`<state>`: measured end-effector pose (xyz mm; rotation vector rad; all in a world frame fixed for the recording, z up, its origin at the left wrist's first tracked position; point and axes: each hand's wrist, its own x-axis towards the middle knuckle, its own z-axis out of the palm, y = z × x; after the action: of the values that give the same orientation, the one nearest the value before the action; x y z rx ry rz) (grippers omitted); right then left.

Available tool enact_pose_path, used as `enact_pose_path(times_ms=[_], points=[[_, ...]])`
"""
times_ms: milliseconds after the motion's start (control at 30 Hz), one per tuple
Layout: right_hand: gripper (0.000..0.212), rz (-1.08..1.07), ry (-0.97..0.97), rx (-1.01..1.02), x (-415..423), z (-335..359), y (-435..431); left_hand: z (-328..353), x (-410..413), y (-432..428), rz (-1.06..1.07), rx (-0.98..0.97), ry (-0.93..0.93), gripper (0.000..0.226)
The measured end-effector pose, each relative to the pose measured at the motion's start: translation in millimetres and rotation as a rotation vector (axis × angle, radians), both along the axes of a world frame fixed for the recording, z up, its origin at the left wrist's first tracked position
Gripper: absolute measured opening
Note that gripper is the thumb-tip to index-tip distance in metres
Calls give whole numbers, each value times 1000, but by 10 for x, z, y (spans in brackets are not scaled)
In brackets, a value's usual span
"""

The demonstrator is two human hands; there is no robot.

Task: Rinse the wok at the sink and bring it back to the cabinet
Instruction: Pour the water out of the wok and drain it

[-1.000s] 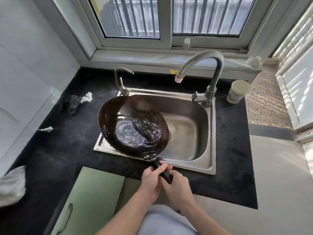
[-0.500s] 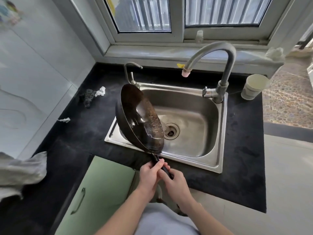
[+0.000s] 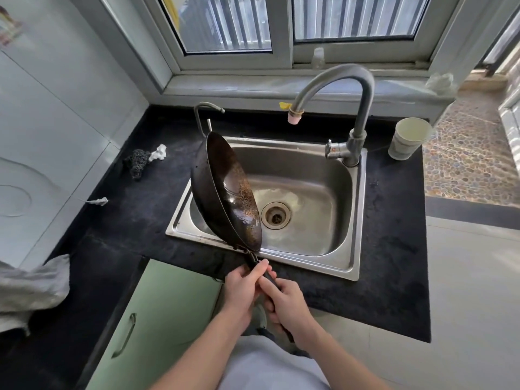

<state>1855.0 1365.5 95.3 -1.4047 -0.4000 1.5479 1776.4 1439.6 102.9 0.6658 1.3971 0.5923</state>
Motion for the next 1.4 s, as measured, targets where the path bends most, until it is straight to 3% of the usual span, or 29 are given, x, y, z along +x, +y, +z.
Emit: enact_pose_path(times_ms=[200,800,1400], points=[[29,-3,13,-26,60,23,-15,-38,61,13,-13,-115,-180,15],[38,-44,198,-49,167,-14,-60,6,221,-30,-35,-29,-5,6],[34,-23,181,-51,167,-61,-73,-9,202,-50,-38,-24,13,6]])
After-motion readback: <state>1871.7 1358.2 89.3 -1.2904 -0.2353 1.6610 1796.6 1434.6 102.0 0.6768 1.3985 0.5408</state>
